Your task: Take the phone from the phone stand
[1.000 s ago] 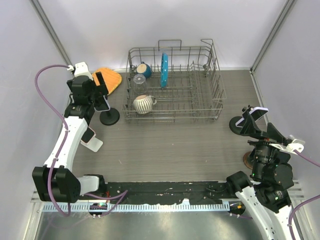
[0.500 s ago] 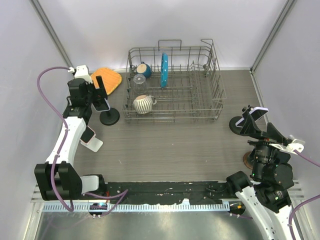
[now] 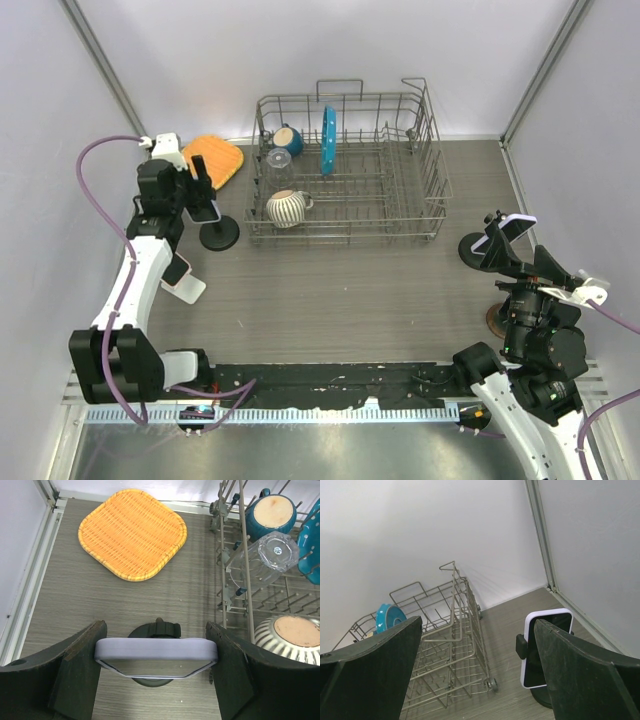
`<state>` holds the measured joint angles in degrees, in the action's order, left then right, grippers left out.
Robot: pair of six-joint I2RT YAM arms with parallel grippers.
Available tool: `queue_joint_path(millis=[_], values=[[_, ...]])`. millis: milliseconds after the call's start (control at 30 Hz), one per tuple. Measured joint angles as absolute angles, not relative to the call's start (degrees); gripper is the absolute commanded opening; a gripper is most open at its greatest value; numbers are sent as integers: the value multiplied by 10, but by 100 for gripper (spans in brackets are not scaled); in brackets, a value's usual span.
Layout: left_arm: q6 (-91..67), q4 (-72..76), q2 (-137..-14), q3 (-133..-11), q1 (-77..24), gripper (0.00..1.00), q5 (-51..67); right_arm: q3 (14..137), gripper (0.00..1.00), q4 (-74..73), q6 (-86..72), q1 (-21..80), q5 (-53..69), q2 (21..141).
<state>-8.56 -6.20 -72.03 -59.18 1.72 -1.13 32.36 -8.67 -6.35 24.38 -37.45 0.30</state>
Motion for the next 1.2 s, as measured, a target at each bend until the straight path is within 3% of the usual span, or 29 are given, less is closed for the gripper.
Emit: queue_joint_path(millis=[300,700,933,1200], values=[[-59,-140,-650,-584,-39,34,-30,323,100,-86,-58,244,-374,3],[-81,-256,-496,-566,-70,18,55,319,100,-77,-44,244,-341,3],[-107,-283,-490,-560,-146,15,176,328,100,-90,-47,244,-272,14],[-82,-270,-539,-580,-323,15,216,397,100,-123,-80,244,-72,155]])
